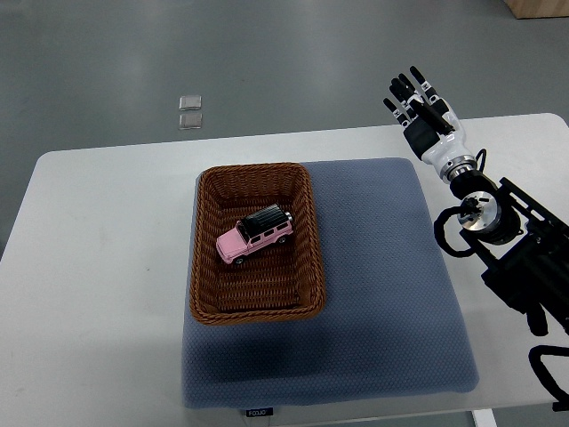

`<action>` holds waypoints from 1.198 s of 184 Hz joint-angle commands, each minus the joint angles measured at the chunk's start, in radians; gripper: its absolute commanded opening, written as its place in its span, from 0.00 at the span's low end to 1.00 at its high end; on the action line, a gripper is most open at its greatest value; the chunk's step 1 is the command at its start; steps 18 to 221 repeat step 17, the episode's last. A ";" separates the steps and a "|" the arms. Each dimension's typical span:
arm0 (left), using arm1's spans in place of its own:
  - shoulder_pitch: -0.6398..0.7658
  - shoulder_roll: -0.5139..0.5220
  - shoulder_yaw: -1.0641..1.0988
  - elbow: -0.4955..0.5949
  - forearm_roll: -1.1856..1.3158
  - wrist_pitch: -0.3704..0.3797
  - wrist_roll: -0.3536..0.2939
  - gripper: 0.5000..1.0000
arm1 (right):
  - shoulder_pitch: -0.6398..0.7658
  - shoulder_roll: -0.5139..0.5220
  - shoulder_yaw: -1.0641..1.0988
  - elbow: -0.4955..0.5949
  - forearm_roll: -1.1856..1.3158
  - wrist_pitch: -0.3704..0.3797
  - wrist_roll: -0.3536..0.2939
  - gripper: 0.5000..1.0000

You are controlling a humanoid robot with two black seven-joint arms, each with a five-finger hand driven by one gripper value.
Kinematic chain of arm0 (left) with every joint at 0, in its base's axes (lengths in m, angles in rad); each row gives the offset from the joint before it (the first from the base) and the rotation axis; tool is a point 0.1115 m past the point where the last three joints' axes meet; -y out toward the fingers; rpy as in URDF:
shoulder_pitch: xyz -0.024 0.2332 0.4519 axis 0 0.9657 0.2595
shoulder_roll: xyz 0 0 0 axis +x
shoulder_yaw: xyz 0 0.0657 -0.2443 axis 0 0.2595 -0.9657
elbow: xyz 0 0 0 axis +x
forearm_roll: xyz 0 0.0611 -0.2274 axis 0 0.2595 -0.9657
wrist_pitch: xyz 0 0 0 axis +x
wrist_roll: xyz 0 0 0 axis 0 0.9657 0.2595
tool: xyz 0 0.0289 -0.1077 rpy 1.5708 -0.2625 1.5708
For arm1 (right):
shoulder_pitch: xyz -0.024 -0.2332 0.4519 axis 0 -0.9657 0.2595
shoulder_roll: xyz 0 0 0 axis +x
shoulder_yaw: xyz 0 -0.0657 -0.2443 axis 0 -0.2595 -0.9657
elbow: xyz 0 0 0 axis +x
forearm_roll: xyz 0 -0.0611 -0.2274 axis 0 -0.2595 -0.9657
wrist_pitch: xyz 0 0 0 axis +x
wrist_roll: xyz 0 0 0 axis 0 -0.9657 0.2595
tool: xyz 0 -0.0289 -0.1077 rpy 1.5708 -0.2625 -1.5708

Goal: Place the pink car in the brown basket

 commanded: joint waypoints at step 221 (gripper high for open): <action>0.000 0.000 -0.003 0.001 0.000 0.000 0.000 1.00 | -0.018 0.020 0.005 -0.016 0.008 0.051 0.013 0.82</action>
